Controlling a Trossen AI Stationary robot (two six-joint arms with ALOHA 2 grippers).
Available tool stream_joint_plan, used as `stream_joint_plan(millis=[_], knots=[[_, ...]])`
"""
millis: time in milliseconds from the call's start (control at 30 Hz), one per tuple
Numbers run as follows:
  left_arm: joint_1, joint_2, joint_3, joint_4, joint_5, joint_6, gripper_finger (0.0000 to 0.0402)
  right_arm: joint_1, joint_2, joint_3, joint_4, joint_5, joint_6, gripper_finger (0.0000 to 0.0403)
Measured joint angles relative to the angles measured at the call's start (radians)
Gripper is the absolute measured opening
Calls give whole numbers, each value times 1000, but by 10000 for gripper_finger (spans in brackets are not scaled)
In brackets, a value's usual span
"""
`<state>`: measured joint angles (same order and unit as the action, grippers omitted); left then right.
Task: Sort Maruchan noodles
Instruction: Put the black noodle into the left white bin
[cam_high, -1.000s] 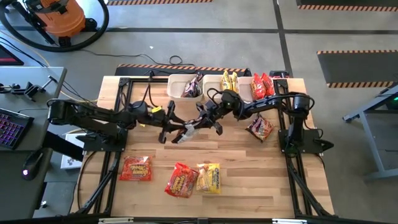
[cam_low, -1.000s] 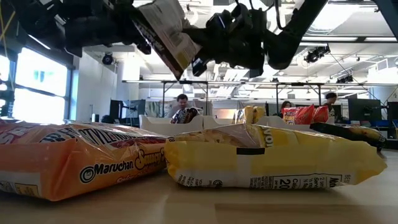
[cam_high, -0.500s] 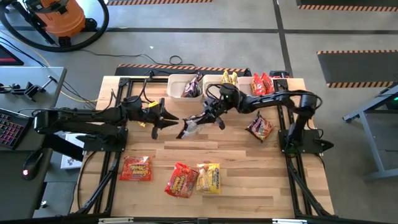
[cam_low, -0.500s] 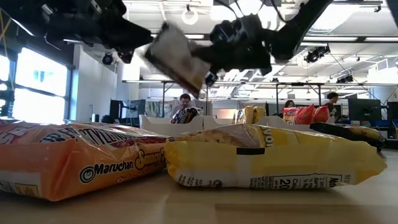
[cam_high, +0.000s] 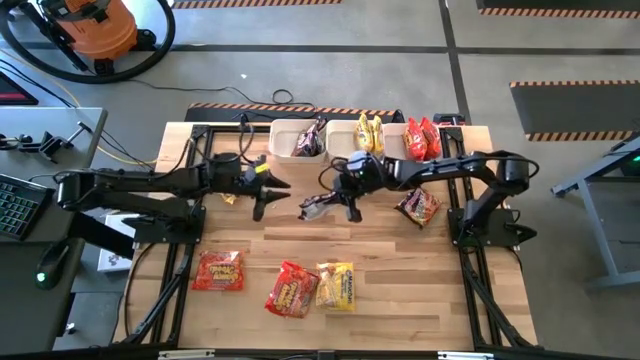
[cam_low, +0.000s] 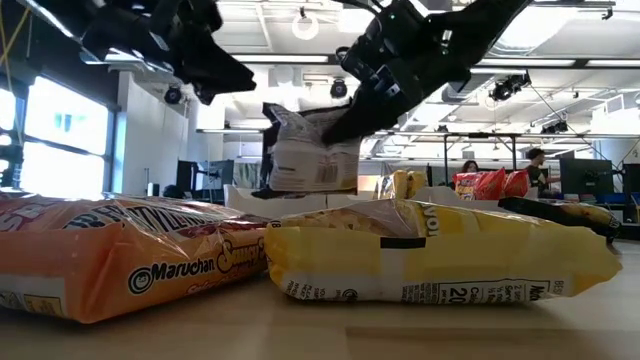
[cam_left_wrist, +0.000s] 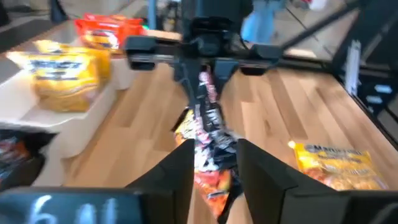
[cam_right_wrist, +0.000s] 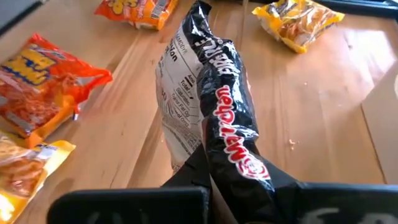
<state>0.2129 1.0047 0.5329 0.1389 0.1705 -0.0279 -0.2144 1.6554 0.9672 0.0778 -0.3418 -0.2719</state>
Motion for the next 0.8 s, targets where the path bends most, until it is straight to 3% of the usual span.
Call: stream_joint_plan(millis=[467, 800], knots=[[-46, 310, 350, -299, -52, 9, 193, 87, 1, 0, 5, 257, -18, 9], [-93, 482, 470, -371, -133, 142, 196, 98, 2, 0, 40, 267, 1, 9]])
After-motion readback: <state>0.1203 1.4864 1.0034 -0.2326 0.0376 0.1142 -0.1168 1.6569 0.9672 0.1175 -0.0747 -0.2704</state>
